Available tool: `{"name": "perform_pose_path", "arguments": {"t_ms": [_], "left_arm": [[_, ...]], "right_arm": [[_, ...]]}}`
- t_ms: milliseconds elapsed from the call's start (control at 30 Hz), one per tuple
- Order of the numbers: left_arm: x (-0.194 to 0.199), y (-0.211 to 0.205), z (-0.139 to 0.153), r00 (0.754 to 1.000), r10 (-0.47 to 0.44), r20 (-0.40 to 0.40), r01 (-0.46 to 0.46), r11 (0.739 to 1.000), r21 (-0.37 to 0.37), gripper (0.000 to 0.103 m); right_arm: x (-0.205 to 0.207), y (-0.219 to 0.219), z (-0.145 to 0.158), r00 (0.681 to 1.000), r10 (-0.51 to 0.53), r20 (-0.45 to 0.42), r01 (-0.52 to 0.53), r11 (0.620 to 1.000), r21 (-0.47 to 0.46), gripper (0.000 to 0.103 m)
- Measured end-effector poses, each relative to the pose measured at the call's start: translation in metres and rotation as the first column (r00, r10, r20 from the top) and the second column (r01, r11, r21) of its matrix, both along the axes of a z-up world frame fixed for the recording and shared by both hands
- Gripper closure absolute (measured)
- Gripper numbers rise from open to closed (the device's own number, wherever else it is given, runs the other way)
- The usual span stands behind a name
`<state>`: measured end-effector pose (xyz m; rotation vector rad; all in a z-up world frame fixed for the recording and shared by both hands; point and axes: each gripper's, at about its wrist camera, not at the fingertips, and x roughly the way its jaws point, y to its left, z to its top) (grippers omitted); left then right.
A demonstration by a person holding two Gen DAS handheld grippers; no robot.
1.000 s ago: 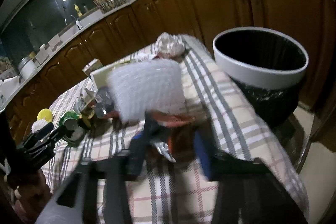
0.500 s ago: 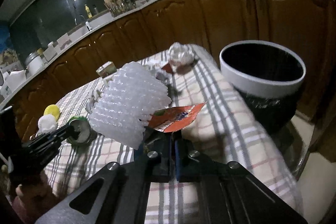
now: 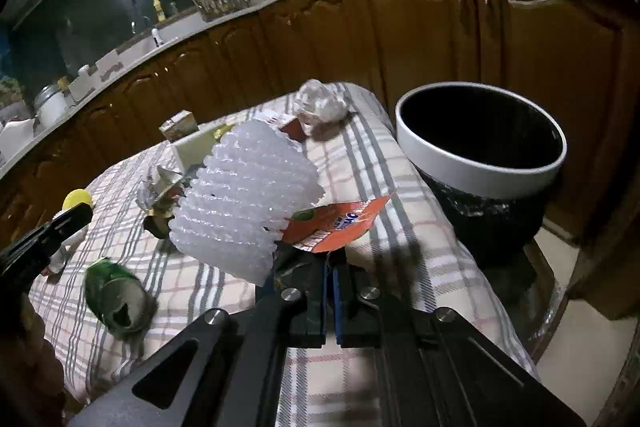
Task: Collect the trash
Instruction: 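Grasp the green crumpled wrapper with the left tool while the right tool grasps the white foam net, then carry both items over the black bin and open both tools to drop them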
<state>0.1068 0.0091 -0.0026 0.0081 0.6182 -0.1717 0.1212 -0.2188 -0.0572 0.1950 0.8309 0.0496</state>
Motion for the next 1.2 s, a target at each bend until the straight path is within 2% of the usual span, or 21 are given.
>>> {"name": "perform_pose_path", "arguments": {"t_ms": [33,100,133,167,233,300,367,467,567,633,700,733,767,800,833,900,933,1033,1100,1200], "left_arm": [[0.000,0.002,-0.001,1.000,-0.002,-0.008,0.002,1.000,-0.003,0.103],[-0.001,0.003,-0.002,1.000,-0.011,-0.021,0.011,1.000,-0.007,0.103],[-0.002,0.003,-0.002,0.999,-0.021,-0.025,0.021,1.000,-0.005,0.103],[-0.004,0.004,-0.002,0.999,-0.036,-0.030,0.036,0.999,-0.002,0.103],[-0.010,0.006,-0.003,0.997,-0.060,-0.041,0.060,0.998,0.015,0.101],[-0.012,0.007,-0.007,0.995,-0.073,-0.066,0.075,0.997,0.032,0.094],[-0.013,0.008,-0.010,0.995,-0.068,-0.076,0.071,0.997,0.038,0.073],[-0.013,0.007,-0.013,0.995,-0.069,-0.079,0.071,0.997,0.035,0.059],[-0.011,0.000,-0.015,0.993,-0.077,-0.087,0.080,0.996,0.037,0.046],[-0.010,-0.008,-0.018,0.992,-0.088,-0.090,0.094,0.994,0.058,0.046],[-0.008,-0.018,-0.024,0.991,-0.086,-0.098,0.097,0.990,0.107,0.047],[-0.004,-0.024,-0.030,0.990,-0.083,-0.110,0.098,0.986,0.134,0.058],[0.000,-0.028,-0.035,0.989,-0.081,-0.128,0.100,0.984,0.149,0.082],[0.004,-0.030,-0.041,0.984,-0.083,-0.156,0.107,0.983,0.148,0.085],[0.005,-0.030,-0.043,0.986,-0.075,-0.146,0.097,0.983,0.155,0.086],[0.007,-0.031,-0.040,0.989,-0.075,-0.131,0.096,0.982,0.162,0.091],[0.008,-0.031,-0.039,0.989,-0.074,-0.128,0.094,0.984,0.152,0.092],[0.009,-0.023,-0.034,0.991,-0.067,-0.119,0.079,0.992,0.102,0.092],[0.009,-0.018,-0.027,0.992,-0.064,-0.105,0.071,0.996,0.062,0.092],[0.005,-0.011,-0.016,0.995,-0.068,-0.076,0.070,0.997,0.023,0.093]], "right_arm": [[0.000,-0.001,0.000,1.000,-0.002,-0.013,0.002,1.000,0.009,0.093],[-0.004,-0.009,0.001,1.000,-0.023,-0.009,0.023,0.999,0.047,0.072],[-0.006,-0.012,0.002,1.000,-0.026,0.000,0.026,0.998,0.057,0.052],[-0.010,-0.014,0.005,0.999,-0.034,0.010,0.033,0.998,0.053,0.046],[-0.017,-0.016,0.011,0.999,-0.044,0.026,0.043,0.998,0.045,0.046],[-0.025,-0.019,0.017,0.997,-0.048,0.052,0.045,0.997,0.066,0.046],[-0.028,-0.015,0.025,0.996,-0.040,0.081,0.035,0.997,0.069,0.046],[-0.024,-0.003,0.035,0.994,0.001,0.113,-0.009,0.998,0.068,0.046],[-0.010,0.007,0.036,0.994,0.031,0.106,-0.038,0.997,0.061,0.046],[0.002,0.014,0.032,0.995,0.051,0.088,-0.056,0.997,0.053,0.046],[0.016,0.021,0.026,0.996,0.062,0.061,-0.062,0.998,0.001,0.046],[0.020,0.023,0.023,0.997,0.060,0.050,-0.058,0.998,-0.026,0.046],[0.027,0.024,0.018,0.998,0.059,0.030,-0.058,0.997,-0.054,0.046],[0.032,0.025,0.014,0.998,0.061,0.012,-0.060,0.996,-0.065,0.046],[0.035,0.024,0.010,0.998,0.060,-0.003,-0.060,0.996,-0.070,0.049],[0.038,0.021,0.004,0.998,0.059,-0.021,-0.061,0.995,-0.077,0.066],[0.038,0.021,0.003,0.998,0.059,-0.024,-0.061,0.994,-0.086,0.085],[0.031,0.018,0.009,0.998,0.067,0.010,-0.066,0.996,-0.063,0.092],[0.026,0.015,0.018,0.996,0.079,0.051,-0.078,0.997,-0.023,0.092],[0.021,0.006,0.035,0.989,0.091,0.118,-0.103,0.990,0.096,0.092]]}}
